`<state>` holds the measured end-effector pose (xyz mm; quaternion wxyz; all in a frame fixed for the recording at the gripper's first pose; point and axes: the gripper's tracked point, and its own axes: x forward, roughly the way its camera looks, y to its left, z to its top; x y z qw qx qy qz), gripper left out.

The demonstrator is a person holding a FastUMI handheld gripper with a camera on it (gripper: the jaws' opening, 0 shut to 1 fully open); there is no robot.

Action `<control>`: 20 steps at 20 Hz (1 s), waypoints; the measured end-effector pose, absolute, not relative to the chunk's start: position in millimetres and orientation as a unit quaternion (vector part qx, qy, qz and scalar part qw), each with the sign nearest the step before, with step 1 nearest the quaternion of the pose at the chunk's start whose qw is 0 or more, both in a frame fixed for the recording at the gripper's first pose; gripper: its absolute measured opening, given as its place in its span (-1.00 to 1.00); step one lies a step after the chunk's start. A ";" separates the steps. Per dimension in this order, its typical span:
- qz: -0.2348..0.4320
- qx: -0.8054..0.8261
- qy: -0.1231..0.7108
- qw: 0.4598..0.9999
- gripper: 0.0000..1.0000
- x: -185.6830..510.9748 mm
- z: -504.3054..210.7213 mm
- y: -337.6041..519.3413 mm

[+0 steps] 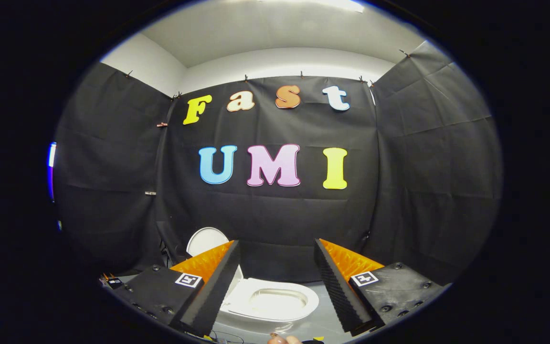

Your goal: Open the toilet lid.

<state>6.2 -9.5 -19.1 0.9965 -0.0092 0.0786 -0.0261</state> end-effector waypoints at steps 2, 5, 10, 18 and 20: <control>-0.028 -0.011 0.080 0.996 0.95 7.5 -20.3 -14.9; -0.033 -0.011 0.078 0.996 0.95 8.4 -18.3 -20.4; -0.036 -0.018 0.065 0.997 0.95 4.8 -11.5 -20.6; -0.032 -0.025 0.053 0.998 0.96 -0.8 -4.2 -14.9; -0.034 -0.020 0.055 0.998 0.96 -2.4 -3.5 -17.4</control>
